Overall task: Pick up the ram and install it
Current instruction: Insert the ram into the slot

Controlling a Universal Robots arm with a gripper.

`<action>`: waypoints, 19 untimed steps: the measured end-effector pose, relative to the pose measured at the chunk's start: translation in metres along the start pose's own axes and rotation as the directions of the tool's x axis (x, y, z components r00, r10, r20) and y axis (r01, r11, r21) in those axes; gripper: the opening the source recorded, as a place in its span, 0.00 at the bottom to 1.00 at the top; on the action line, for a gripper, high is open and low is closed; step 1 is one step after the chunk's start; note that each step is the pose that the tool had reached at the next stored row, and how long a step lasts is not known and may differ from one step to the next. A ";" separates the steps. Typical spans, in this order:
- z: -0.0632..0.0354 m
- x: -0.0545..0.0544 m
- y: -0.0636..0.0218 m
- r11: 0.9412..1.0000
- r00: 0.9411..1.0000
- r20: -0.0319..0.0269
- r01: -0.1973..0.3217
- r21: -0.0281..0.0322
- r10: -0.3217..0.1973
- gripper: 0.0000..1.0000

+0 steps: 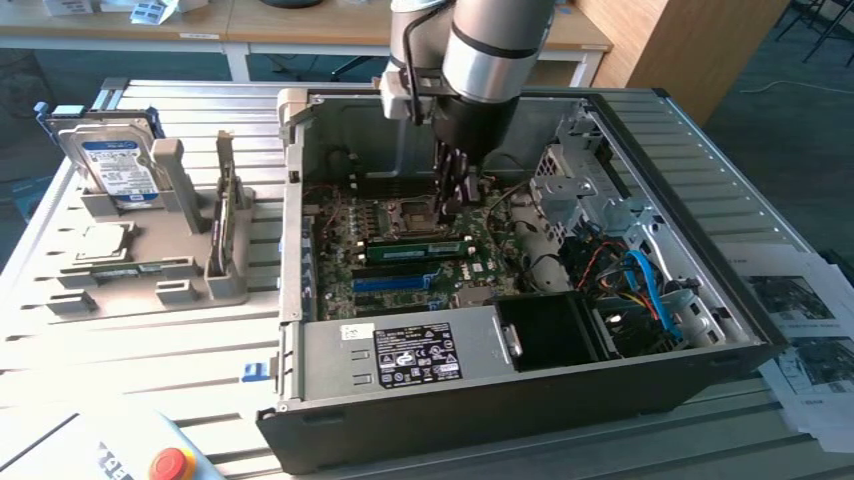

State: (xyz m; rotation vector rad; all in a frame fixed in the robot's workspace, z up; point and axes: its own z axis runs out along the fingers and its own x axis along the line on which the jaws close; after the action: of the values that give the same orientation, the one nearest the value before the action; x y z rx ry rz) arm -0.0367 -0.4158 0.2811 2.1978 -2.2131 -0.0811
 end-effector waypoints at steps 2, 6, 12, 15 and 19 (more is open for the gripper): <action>-0.0053 0.000 0.0002 1.000 1.000 -0.001 0.000 0.000 0.000 0.25; -0.0162 0.000 0.0006 1.000 1.000 -0.001 0.000 0.000 0.000 0.25; -0.0323 -0.001 0.0012 1.000 1.000 -0.004 0.000 0.000 0.000 0.25; -0.0395 -0.001 0.0015 1.000 1.000 -0.005 0.000 0.000 0.000 0.25; -0.0410 -0.001 0.0015 1.000 1.000 -0.005 0.000 0.000 0.000 0.25</action>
State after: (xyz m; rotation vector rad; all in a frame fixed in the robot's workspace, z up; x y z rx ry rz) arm -0.0361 -0.4158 0.3221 2.1956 -2.2111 -0.0756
